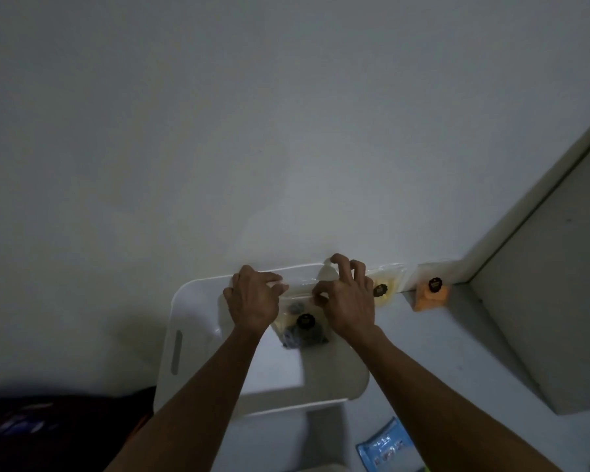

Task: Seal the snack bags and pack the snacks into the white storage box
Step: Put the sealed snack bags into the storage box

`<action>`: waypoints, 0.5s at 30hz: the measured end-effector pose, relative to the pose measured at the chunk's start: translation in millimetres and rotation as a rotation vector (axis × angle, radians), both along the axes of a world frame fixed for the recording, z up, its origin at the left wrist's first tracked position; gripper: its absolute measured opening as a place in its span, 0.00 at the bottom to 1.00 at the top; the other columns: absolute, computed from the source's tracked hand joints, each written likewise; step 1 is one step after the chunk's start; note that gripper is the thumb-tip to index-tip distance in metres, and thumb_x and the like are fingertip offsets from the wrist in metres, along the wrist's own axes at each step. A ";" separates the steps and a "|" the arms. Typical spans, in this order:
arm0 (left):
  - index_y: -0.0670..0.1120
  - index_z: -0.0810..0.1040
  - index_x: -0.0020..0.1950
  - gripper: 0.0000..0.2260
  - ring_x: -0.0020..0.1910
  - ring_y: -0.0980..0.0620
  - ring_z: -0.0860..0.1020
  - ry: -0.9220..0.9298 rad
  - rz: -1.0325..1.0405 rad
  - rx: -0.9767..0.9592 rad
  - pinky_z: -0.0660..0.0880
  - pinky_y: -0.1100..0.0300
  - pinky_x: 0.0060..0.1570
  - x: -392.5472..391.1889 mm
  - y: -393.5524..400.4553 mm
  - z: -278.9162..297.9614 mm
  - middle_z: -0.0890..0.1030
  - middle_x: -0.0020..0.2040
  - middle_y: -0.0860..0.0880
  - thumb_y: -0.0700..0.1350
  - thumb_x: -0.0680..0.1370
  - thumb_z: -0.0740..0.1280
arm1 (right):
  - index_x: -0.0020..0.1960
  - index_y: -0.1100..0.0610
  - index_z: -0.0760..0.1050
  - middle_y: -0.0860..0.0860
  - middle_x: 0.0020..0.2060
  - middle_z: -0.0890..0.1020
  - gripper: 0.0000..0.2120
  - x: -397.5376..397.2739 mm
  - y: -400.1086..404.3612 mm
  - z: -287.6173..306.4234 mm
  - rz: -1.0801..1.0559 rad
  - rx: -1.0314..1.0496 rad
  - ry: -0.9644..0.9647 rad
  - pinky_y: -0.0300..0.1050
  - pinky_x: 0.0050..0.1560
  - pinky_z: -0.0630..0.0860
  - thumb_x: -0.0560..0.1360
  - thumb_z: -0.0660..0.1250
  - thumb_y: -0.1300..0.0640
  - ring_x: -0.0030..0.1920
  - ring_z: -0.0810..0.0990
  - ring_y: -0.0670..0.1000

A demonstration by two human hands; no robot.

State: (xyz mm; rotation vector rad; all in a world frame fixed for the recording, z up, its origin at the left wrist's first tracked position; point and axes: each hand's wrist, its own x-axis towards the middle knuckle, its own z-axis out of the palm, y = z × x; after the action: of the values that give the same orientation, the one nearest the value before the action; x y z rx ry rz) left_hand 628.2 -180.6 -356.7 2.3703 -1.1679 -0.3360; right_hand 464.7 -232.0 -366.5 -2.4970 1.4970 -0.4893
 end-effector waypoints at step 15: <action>0.53 0.83 0.57 0.15 0.53 0.48 0.79 0.172 0.038 -0.252 0.74 0.45 0.58 5.2 24.7 14.8 0.79 0.54 0.47 0.55 0.72 0.74 | 0.61 0.49 0.79 0.52 0.69 0.67 0.23 -16.6 5.6 11.0 -0.088 0.024 -0.058 0.57 0.57 0.75 0.69 0.75 0.43 0.68 0.64 0.57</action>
State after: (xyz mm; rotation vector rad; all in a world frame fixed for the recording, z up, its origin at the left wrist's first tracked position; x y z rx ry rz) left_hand 633.3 -155.8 -341.9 2.0981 -1.0201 -0.3504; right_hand 448.1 -226.3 -355.4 -2.3862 1.5869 -0.5498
